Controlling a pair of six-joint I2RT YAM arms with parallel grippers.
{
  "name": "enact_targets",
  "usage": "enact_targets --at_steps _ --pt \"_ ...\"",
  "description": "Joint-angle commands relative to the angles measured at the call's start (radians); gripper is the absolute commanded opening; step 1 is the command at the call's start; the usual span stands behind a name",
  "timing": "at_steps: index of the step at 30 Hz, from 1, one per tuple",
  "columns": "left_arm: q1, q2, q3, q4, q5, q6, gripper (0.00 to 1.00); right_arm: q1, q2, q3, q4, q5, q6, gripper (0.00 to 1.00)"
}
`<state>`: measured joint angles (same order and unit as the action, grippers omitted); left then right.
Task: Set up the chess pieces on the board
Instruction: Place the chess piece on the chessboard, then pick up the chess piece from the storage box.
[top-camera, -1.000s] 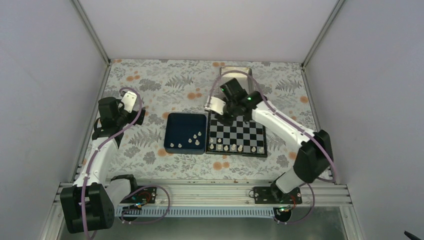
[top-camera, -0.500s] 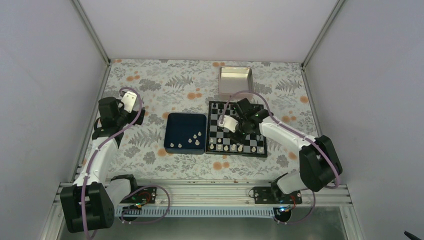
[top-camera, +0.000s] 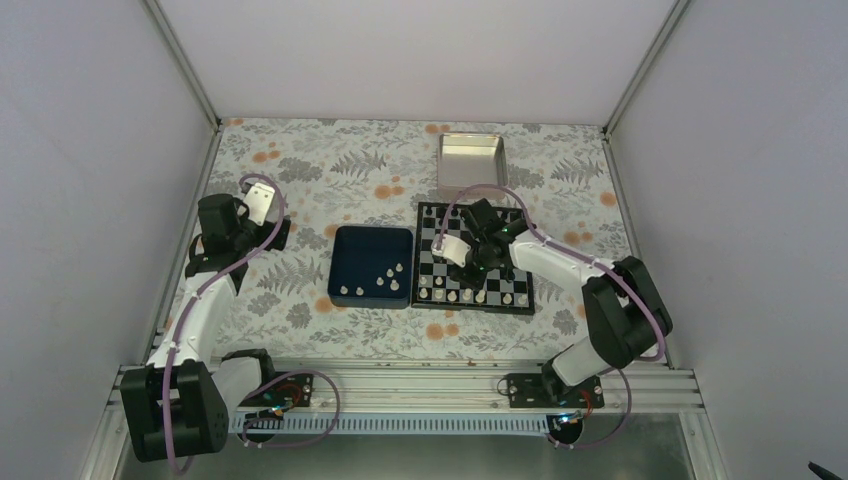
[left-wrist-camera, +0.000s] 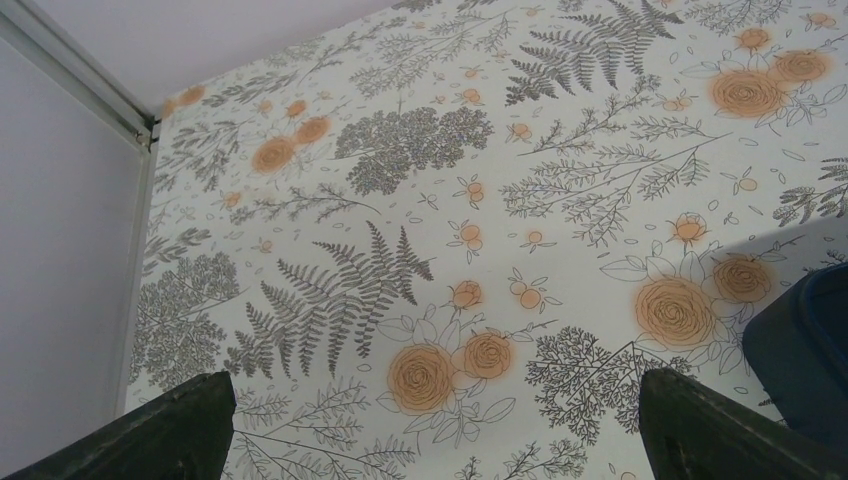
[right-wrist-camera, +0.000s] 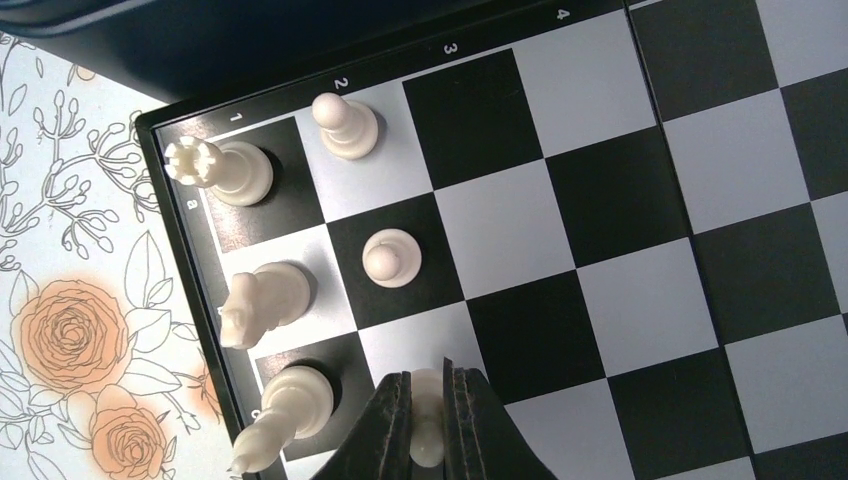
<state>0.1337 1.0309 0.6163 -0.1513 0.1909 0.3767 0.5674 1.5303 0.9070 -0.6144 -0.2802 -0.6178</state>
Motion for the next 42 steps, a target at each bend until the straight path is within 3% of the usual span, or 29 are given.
enact_targets --at_steps 1,17,26,34,42 --pt "0.004 0.005 -0.001 0.012 0.003 -0.007 1.00 -0.005 0.015 -0.008 0.021 -0.032 0.009 0.07" --pt "0.005 0.002 -0.003 0.012 0.010 -0.005 1.00 0.000 0.070 0.001 0.005 -0.038 0.008 0.09" --pt "0.005 0.001 -0.002 0.012 0.010 -0.005 1.00 -0.001 0.026 0.016 0.011 -0.004 0.018 0.33" --pt "0.004 -0.005 -0.003 0.012 0.013 -0.005 1.00 -0.001 0.011 0.155 -0.085 0.022 -0.003 0.39" --pt "0.006 -0.012 -0.004 0.012 0.014 -0.005 1.00 0.073 0.143 0.439 -0.207 0.043 -0.042 0.41"
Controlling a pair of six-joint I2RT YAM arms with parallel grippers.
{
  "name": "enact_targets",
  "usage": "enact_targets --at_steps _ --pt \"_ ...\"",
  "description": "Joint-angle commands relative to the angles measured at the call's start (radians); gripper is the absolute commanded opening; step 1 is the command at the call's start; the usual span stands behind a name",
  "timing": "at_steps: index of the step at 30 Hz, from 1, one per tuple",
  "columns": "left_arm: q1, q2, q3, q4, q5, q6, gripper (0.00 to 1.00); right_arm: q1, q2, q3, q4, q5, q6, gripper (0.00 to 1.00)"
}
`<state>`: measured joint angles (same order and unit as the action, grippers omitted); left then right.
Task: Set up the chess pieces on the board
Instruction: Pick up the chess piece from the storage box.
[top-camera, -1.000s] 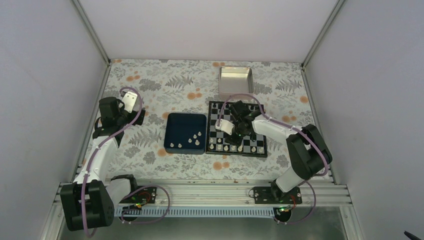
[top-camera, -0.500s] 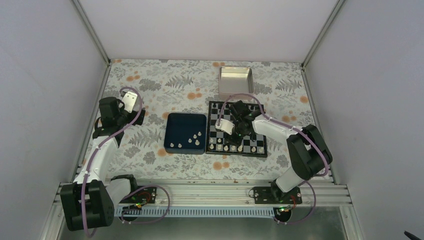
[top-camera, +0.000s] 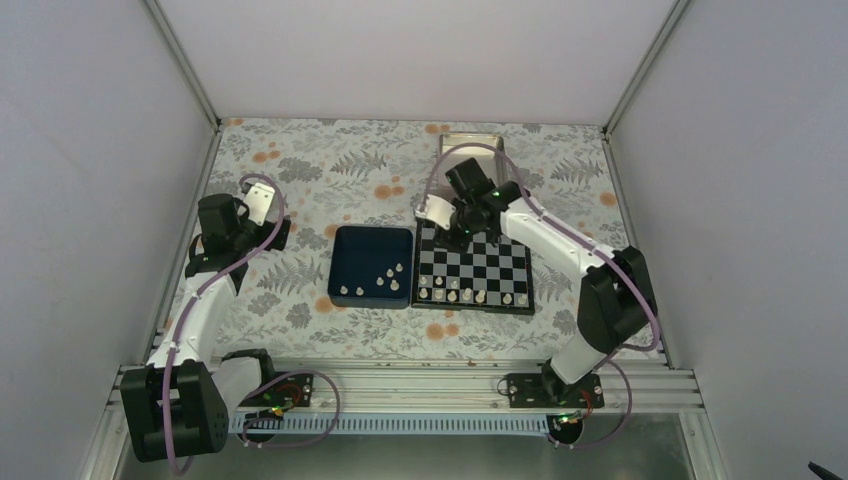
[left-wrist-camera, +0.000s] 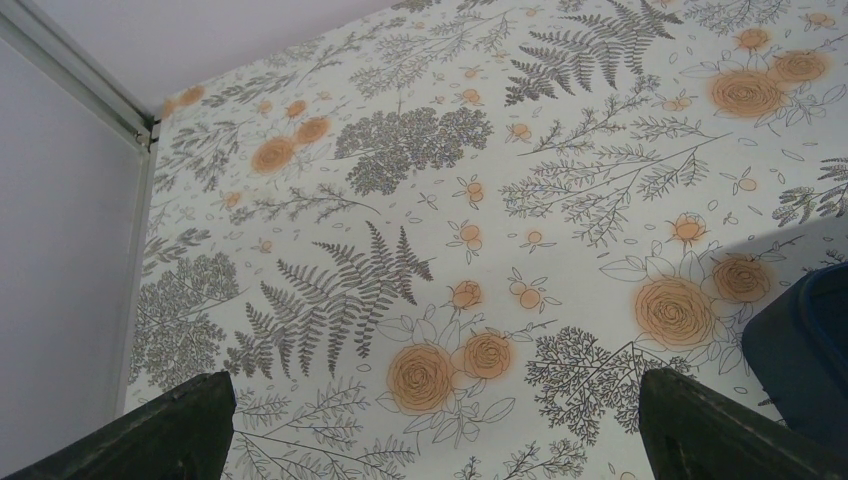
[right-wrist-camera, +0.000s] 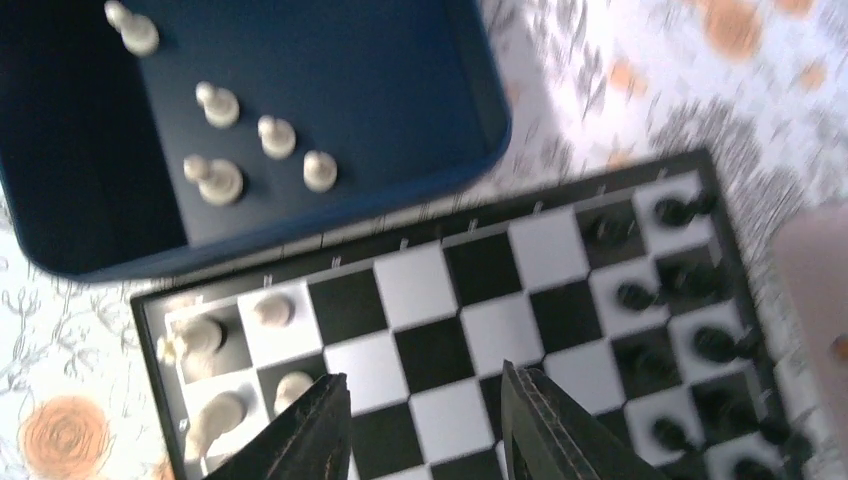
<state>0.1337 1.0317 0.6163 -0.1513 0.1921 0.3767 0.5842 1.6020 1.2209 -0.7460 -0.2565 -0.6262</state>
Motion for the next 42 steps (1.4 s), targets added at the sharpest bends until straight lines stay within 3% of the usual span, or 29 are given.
enact_targets --at_steps 1,6,15,42 --pt "0.006 -0.013 -0.004 0.012 0.013 -0.004 1.00 0.076 0.105 0.158 -0.087 0.030 -0.038 0.41" --pt "0.006 -0.012 -0.004 0.010 0.016 -0.003 1.00 0.174 0.261 0.316 -0.146 0.075 -0.055 0.41" --pt "0.006 -0.010 -0.005 0.010 0.034 -0.001 1.00 0.253 0.443 0.435 -0.189 0.134 -0.070 0.40" --pt "0.007 -0.024 -0.009 0.007 0.052 0.002 1.00 0.300 0.611 0.534 -0.233 0.108 -0.080 0.33"
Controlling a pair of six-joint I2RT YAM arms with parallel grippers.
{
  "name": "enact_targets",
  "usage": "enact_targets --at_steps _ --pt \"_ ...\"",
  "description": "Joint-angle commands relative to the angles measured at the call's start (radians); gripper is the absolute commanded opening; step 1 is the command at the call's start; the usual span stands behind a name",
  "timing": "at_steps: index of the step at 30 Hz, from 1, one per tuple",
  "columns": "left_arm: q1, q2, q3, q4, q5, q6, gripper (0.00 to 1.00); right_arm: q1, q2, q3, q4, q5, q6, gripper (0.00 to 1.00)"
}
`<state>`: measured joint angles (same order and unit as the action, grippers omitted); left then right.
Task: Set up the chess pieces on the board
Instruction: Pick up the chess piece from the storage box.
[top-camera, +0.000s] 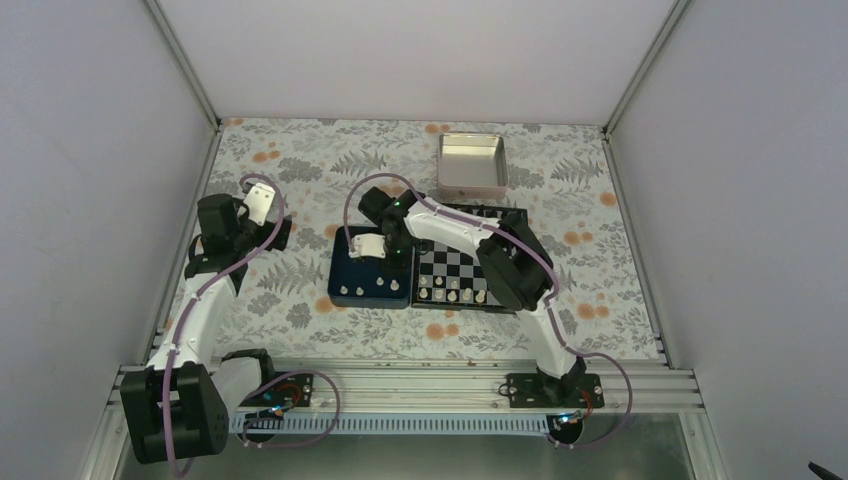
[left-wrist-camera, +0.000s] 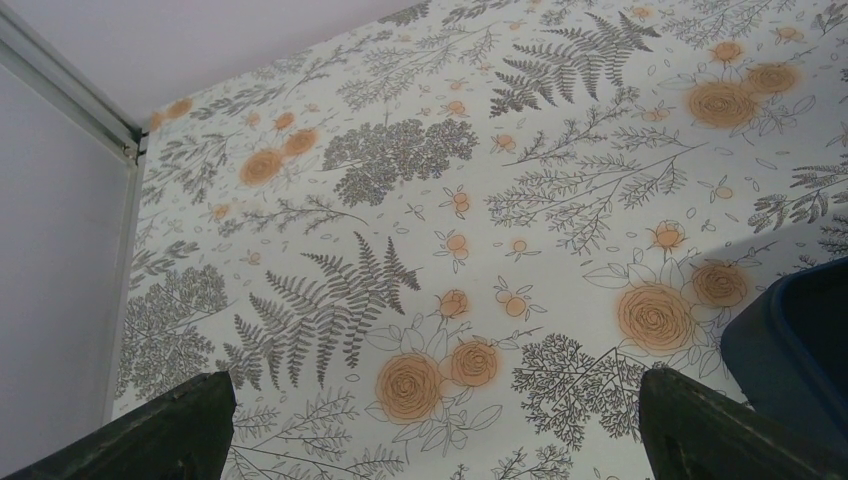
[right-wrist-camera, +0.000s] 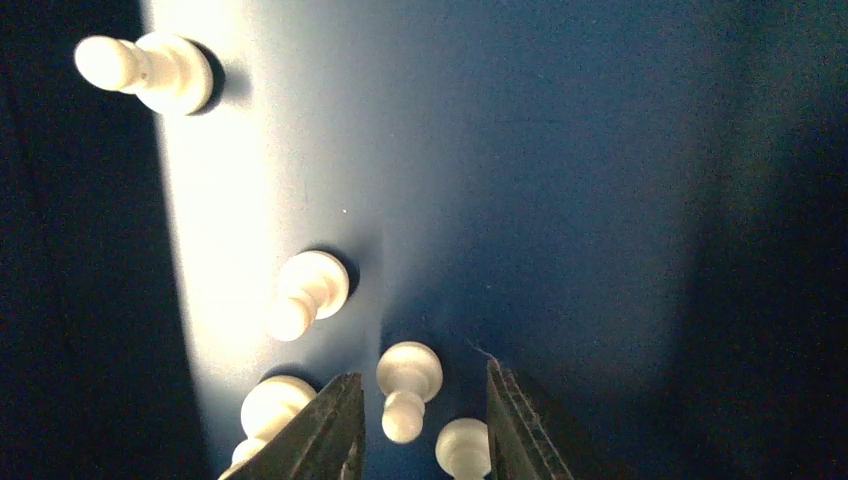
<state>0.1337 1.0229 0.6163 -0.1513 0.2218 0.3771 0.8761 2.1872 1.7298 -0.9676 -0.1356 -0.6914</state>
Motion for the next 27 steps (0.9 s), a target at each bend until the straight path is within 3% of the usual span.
enact_targets --at_steps 1,14,21,27 --pt "0.007 -0.014 -0.007 0.007 0.022 0.002 1.00 0.009 0.030 0.025 -0.007 -0.014 -0.014 0.33" --pt "0.010 -0.011 -0.010 0.007 0.025 0.002 1.00 0.013 -0.014 0.025 0.027 -0.019 -0.008 0.05" --pt "0.010 -0.005 -0.007 0.009 0.018 0.000 1.00 -0.039 -0.155 -0.002 0.013 -0.047 -0.002 0.04" --pt "0.010 -0.003 -0.006 0.008 0.008 -0.003 1.00 -0.140 -0.345 -0.140 0.023 -0.073 0.000 0.04"
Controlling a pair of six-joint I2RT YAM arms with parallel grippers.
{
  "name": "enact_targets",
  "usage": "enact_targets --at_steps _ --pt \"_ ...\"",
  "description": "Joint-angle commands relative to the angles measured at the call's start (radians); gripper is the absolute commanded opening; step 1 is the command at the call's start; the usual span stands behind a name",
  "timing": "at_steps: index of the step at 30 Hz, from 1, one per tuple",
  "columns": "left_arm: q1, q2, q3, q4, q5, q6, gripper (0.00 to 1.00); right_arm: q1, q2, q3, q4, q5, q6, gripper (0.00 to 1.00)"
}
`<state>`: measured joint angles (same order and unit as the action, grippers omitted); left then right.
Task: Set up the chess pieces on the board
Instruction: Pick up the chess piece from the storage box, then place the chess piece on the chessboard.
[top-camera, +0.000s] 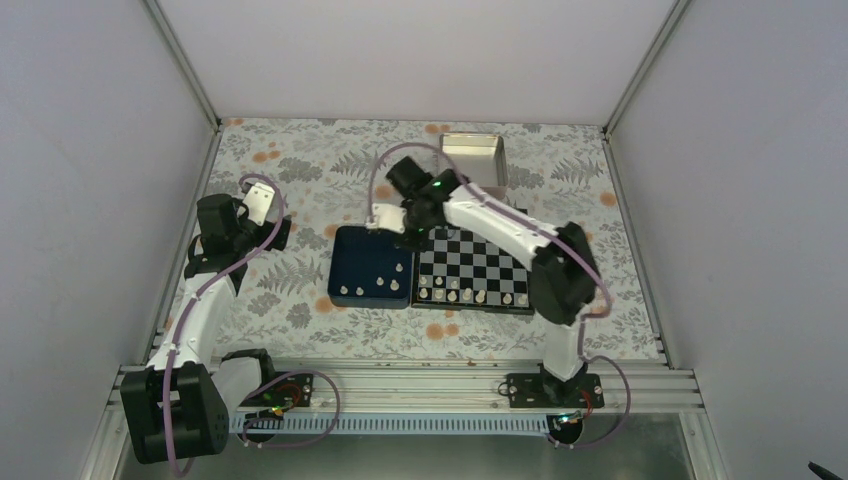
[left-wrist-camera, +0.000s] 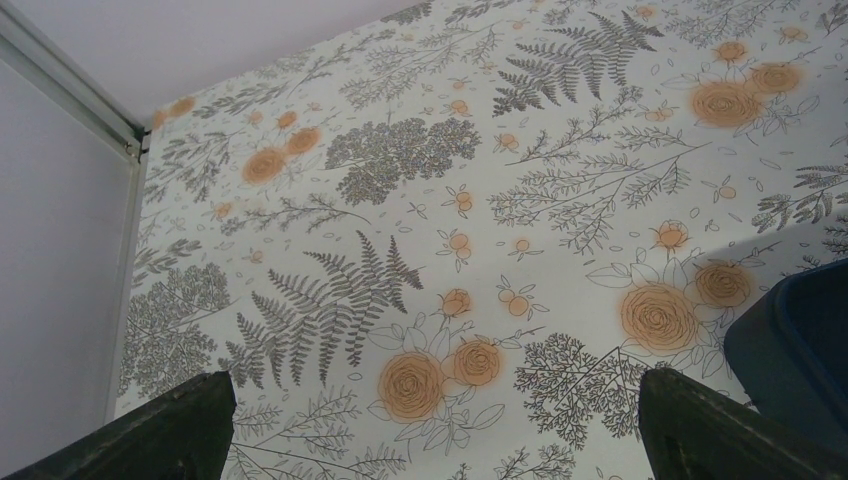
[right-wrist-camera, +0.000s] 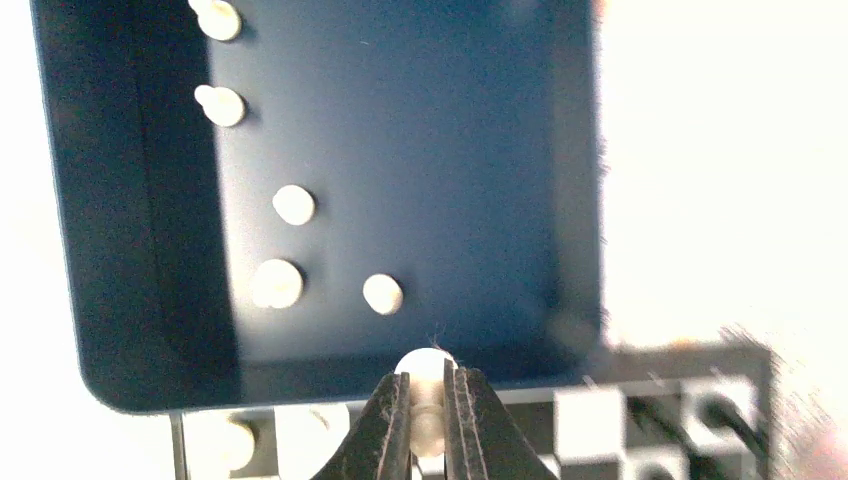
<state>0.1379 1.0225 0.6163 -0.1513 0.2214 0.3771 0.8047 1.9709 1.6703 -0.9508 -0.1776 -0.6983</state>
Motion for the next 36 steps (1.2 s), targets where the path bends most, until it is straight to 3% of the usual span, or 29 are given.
enact_targets --at_steps 1,10,18,36 --pt "0.006 -0.003 -0.004 0.008 0.006 -0.004 1.00 -0.089 -0.160 -0.116 0.009 -0.032 0.008 0.04" --pt "0.008 0.012 -0.003 0.011 -0.014 -0.004 1.00 -0.270 -0.432 -0.480 0.078 -0.034 -0.014 0.04" --pt "0.008 0.024 0.000 0.010 -0.028 -0.006 1.00 -0.317 -0.475 -0.680 0.144 -0.042 -0.029 0.05" --pt "0.008 0.049 -0.001 0.016 -0.035 -0.003 1.00 -0.309 -0.366 -0.704 0.180 -0.089 -0.037 0.05"
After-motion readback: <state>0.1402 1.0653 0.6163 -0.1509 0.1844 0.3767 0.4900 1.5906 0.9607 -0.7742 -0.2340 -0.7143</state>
